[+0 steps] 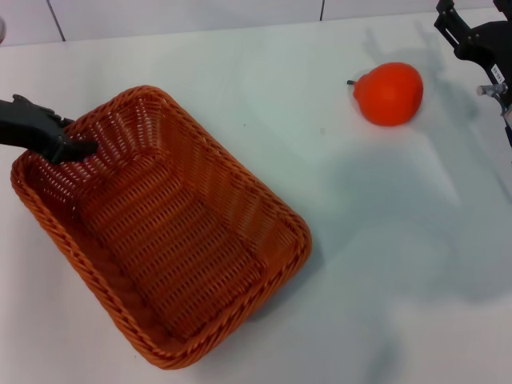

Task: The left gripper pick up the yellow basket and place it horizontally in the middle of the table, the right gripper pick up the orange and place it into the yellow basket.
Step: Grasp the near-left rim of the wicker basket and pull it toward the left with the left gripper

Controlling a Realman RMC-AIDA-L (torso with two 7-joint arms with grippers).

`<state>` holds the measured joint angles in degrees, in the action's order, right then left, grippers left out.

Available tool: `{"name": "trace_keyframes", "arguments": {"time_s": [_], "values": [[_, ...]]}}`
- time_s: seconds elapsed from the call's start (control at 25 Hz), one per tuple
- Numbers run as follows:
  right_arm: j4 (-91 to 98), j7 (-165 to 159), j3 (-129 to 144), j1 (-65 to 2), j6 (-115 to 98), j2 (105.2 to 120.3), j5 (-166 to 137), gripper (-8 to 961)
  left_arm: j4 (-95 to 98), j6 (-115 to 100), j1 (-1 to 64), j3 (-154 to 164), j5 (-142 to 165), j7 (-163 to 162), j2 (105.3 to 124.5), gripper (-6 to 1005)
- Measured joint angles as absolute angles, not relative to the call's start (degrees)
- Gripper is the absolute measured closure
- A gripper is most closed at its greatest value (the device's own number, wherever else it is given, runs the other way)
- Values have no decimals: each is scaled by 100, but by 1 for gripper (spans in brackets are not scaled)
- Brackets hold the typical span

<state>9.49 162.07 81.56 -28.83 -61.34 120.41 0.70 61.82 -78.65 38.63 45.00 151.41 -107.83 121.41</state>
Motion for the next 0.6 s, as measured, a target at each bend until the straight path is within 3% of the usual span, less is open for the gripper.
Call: {"name": "trace_keyframes", "arguments": {"time_s": [0.16,0.36,0.6], "values": [[949,16207,8156,-2881,-6134,12041,71,28,6216,-7856,3847,4507,15150,-10778,12149,420],[949,16207,8156,-2868,-6134,12041,70,30,6218,-7883,3844,4510,15161,-10778,12120,674],[949,16207,8156,-2861,-6134,12041,70,32,6227,-7911,3848,4455,15162,-10783,12106,796]]}}
